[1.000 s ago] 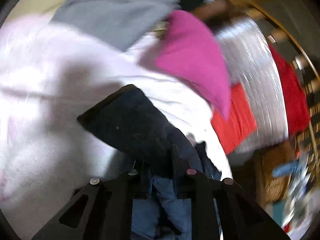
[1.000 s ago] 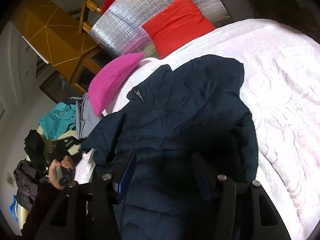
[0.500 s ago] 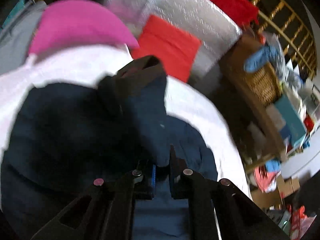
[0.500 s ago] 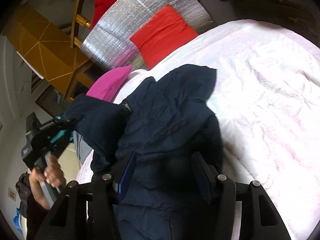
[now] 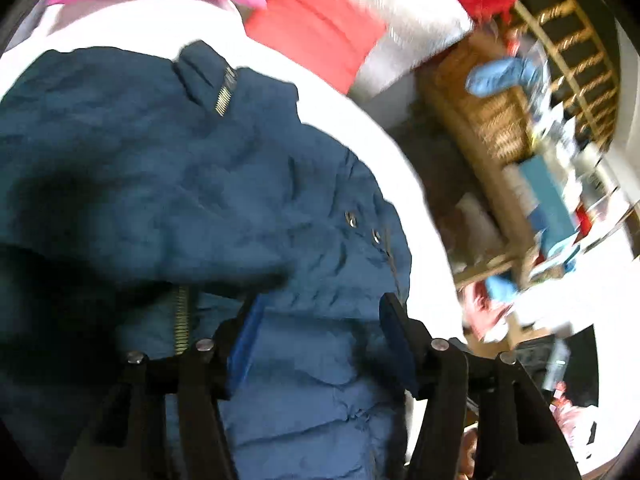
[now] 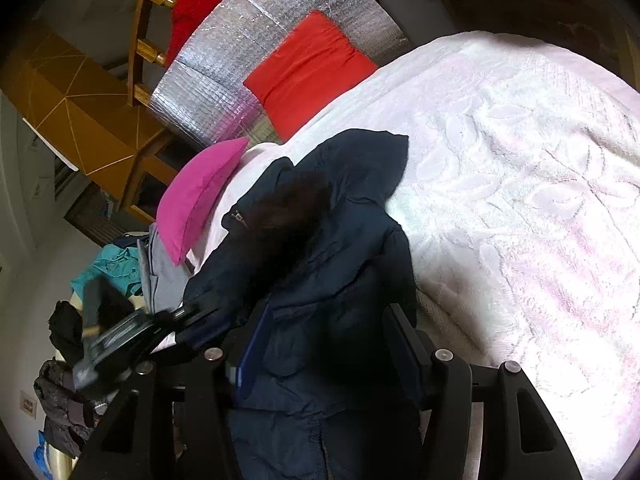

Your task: Fold large clothes

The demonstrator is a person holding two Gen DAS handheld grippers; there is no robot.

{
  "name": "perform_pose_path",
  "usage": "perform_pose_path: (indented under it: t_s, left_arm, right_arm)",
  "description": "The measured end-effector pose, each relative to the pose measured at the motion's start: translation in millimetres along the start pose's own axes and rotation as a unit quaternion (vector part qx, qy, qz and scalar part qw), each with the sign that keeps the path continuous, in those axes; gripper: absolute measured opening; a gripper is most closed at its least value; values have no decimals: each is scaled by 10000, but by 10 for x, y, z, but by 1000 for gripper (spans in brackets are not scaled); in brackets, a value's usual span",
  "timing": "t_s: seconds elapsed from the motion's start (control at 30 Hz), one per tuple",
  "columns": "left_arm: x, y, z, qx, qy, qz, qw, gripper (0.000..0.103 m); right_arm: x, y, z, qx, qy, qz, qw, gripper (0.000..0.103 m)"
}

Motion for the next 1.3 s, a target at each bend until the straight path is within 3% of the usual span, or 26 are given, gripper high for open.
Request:
perform_pose_path:
  t_s: [0.1, 0.17, 0.27, 0.33, 0.47, 0.53, 0.63, 0.7, 0.83, 0.87, 0.9, 0.93, 1.0, 1.13, 1.2, 1.3]
  left_arm:
    - [337, 99, 320, 569, 357, -593, 9960, 62]
    - [582, 191, 645, 1038, 884, -1075, 9848, 62]
    - [942, 267, 1082, 1490, 1955, -1664, 9549, 62]
    - [1129, 314, 1339, 1652, 2478, -1840, 9367, 62]
    - [1177, 352, 1753, 2163, 2683, -1619, 9247, 62]
    - [1098, 398, 1922, 2310, 2630, -1391, 9263, 63]
    - [946, 393, 2001, 2241, 2463, -970, 9379, 68]
    - [918, 352, 1969, 2039, 2531, -1000, 9404, 71]
    - [837, 365, 1930, 1551, 2793, -937, 9429, 72]
    - [811, 387, 1935, 1505, 2858, -938, 9418, 72]
    - [825, 383, 1935, 1463, 2916, -941, 9406, 72]
    - [847, 369, 1926, 1428, 2971, -939, 9394, 72]
    - [856, 356, 1917, 1426, 3016, -941, 9380, 72]
    - [828, 347, 1933, 1407, 3053, -921, 9373, 73]
    - [813, 361, 1945, 1389, 3071, -927, 9369, 73]
    - [809, 358, 1951, 1359, 3099, -924, 9365, 73]
  right_arm:
    - [-80, 50, 50, -126, 223, 132, 9996, 61]
    - [-153, 102, 82, -338, 449, 257, 9981, 61]
    - [-292, 195, 139, -463, 534, 387, 9967, 61]
    - [-390, 300, 129, -363, 87, 325, 9988, 61]
    - [-434, 598, 28, -128, -693, -64, 9975, 66]
    - [-518, 689, -15, -128, -784, 8, 9968, 82]
    - [-752, 727, -54, -178, -808, 341, 9960, 83]
    - [-959, 679, -61, -217, -805, 665, 9943, 83]
    - [-1183, 525, 0, 166, -1097, 812, 9905, 83]
    - [-1201, 508, 34, 328, -1159, 752, 9899, 80]
    - [-1214, 499, 79, 482, -1197, 715, 9891, 63]
    - [-1220, 501, 120, 577, -1268, 681, 9879, 52]
    - [-1155, 510, 197, 781, -1341, 451, 9869, 40]
    - [-1097, 535, 336, 1275, -1567, -52, 9794, 35]
    - [-1239, 506, 242, 1398, -1906, -25, 9717, 35]
    - [-1334, 550, 167, 1498, -1997, -94, 9683, 35]
Point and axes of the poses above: each gripper's, at about its wrist camera, not at the fingertips, and x roughly against the way its jaws point, z to its left, y to its top, the point moved 6 cm from there along -x, roughly the way its jaws point, and after that the axes turned 6 degrees about -x, right-handed, at the moved point
